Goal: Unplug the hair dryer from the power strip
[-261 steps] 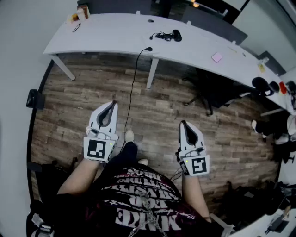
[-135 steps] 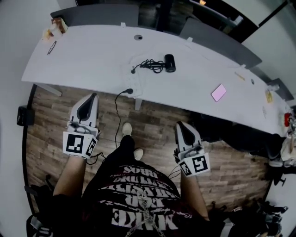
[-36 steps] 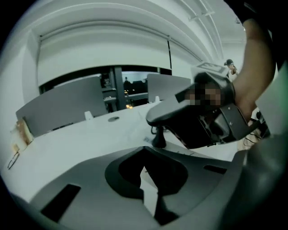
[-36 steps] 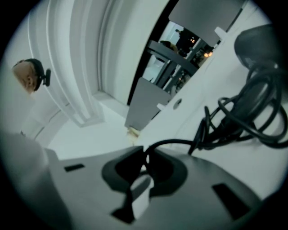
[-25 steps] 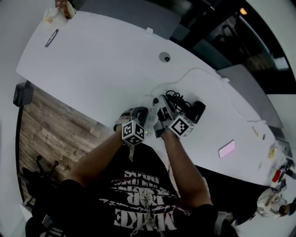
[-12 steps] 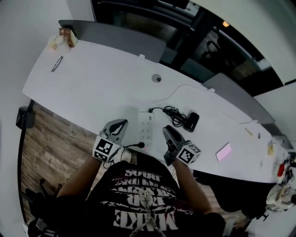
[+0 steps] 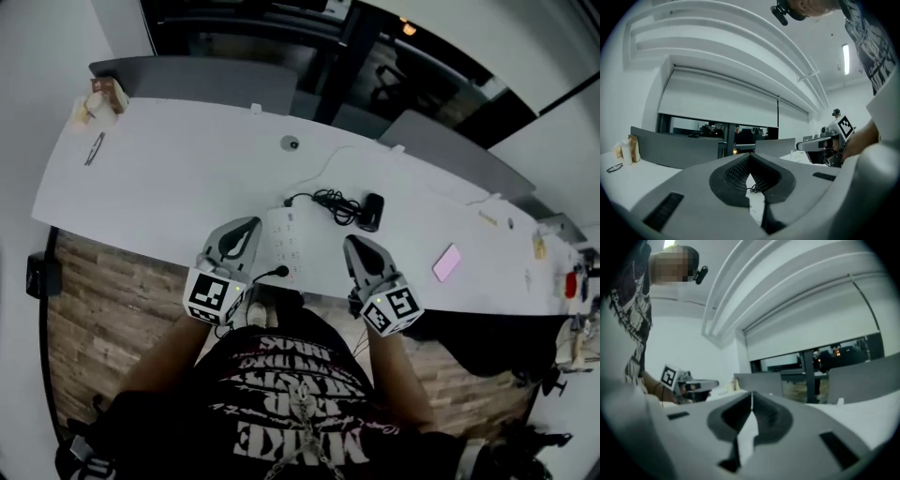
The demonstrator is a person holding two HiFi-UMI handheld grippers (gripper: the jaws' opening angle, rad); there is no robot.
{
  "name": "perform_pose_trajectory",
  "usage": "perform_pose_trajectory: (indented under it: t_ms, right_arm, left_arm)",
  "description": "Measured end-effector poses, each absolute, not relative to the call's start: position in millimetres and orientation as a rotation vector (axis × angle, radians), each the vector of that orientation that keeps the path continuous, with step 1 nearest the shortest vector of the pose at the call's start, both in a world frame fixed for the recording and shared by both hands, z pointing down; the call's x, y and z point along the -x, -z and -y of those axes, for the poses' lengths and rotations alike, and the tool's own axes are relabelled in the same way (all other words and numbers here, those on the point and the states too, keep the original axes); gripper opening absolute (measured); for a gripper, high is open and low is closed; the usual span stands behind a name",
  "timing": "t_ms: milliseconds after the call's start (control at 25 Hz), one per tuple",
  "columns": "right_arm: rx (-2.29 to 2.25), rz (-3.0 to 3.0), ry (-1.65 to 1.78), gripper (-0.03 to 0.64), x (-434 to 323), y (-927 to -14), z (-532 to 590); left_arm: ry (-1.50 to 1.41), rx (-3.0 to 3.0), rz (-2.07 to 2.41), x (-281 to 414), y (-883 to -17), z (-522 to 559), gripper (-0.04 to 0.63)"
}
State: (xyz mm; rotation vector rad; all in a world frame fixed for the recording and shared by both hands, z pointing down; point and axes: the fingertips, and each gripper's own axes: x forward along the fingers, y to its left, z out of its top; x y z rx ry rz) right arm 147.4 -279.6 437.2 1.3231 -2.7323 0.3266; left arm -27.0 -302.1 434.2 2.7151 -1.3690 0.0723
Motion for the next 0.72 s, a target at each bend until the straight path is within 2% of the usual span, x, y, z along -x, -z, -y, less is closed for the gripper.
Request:
perform_pose_trajectory:
  t_ms: [720]
  right_arm:
    - [-1.344, 2.712, -0.276, 0.035, -197, -433, 233]
  left_arm:
    - [0.021, -2.696, 1.259, -25, -419, 254, 0.021]
